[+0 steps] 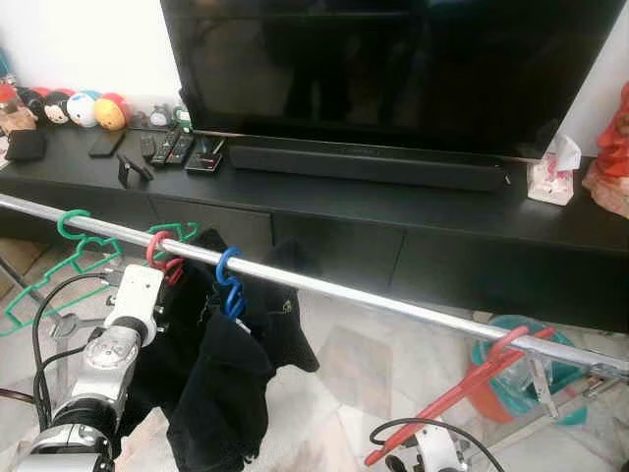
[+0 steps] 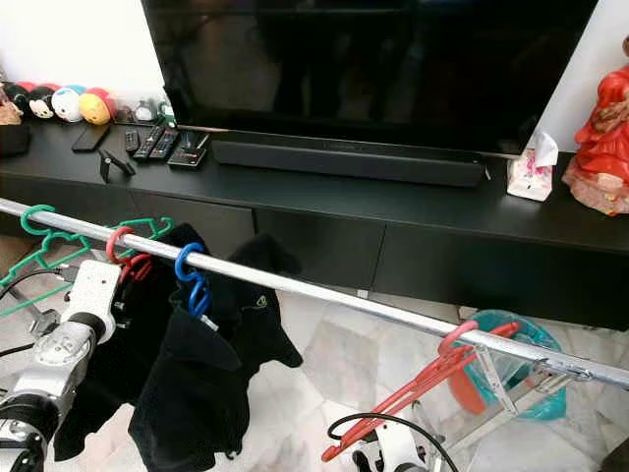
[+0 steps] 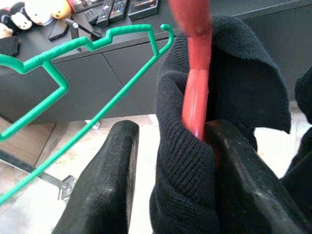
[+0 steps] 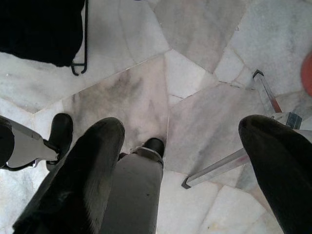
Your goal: Hang hanger
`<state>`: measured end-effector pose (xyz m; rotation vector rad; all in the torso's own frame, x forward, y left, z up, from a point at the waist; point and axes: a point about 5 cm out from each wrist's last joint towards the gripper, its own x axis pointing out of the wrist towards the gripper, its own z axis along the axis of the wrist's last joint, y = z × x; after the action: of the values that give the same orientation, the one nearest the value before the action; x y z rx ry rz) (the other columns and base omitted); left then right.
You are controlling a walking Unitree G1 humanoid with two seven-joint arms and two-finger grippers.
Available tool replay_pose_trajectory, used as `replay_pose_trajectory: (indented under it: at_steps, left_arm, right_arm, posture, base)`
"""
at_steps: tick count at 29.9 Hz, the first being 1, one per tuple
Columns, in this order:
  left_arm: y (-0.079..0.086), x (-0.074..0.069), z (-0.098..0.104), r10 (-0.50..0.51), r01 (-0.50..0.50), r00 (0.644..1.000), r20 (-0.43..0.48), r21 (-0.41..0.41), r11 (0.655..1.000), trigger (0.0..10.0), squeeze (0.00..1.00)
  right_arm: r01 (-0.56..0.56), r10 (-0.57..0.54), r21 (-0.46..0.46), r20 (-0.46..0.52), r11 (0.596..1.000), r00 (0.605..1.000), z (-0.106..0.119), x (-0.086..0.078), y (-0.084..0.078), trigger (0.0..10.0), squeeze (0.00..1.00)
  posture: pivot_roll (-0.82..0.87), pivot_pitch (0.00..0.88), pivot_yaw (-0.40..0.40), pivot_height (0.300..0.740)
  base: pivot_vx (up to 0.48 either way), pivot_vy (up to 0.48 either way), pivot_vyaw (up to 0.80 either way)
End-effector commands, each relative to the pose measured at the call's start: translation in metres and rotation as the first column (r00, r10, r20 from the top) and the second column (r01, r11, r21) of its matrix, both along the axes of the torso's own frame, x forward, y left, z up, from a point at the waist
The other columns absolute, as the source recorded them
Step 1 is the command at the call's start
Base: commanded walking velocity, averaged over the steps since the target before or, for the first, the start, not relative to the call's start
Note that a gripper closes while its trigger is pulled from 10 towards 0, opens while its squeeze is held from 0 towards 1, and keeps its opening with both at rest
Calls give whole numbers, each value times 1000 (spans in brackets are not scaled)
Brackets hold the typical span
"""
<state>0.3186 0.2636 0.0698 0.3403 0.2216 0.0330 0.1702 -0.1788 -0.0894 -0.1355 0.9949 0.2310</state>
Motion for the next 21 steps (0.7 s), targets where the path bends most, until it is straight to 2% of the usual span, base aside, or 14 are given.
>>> replay_pose_trajectory:
  at_steps: [1, 5, 8, 12, 21]
  left_arm:
    - [5, -7, -6, 23, -23, 1000, -20, -16, 1000, 10000, 1000]
    - [4, -8, -5, 17, -16, 1000, 5, -28, 999, 10000, 1000]
    - [1, -12, 1, -17, 18, 998, 66, -19, 1000, 10000, 1000]
    - [1, -14, 2, -17, 19, 996, 85, -27, 999, 10000, 1000]
    - [-3, -30, 13, -41, 47, 987, 156, -34, 998, 10000, 1000]
  right_arm:
    - [-13, 13, -7, 5, 1000, 1000, 1, 2, 0, 10000, 0]
    - [-11, 11, -6, 7, 1000, 1000, 1, 2, 0, 10000, 0]
    - [-7, 7, -5, 8, 1000, 1000, 1, 2, 0, 10000, 0]
    - [-6, 6, -6, 8, 1000, 1000, 1, 1, 1, 10000, 0]
    - [-9, 9, -3, 7, 1000, 1000, 1, 1, 1, 10000, 0]
  posture:
    - [-42, 0, -8, 736]
    - [-45, 0, -3, 736]
    - [-44, 0, 0, 736]
    - [-41, 0, 1, 736]
    - [-38, 0, 3, 736]
  base:
    - [0, 0, 0]
    - [0, 0, 0]
    - [0, 0, 0]
    - [0, 0, 0]
    - [0, 0, 0]
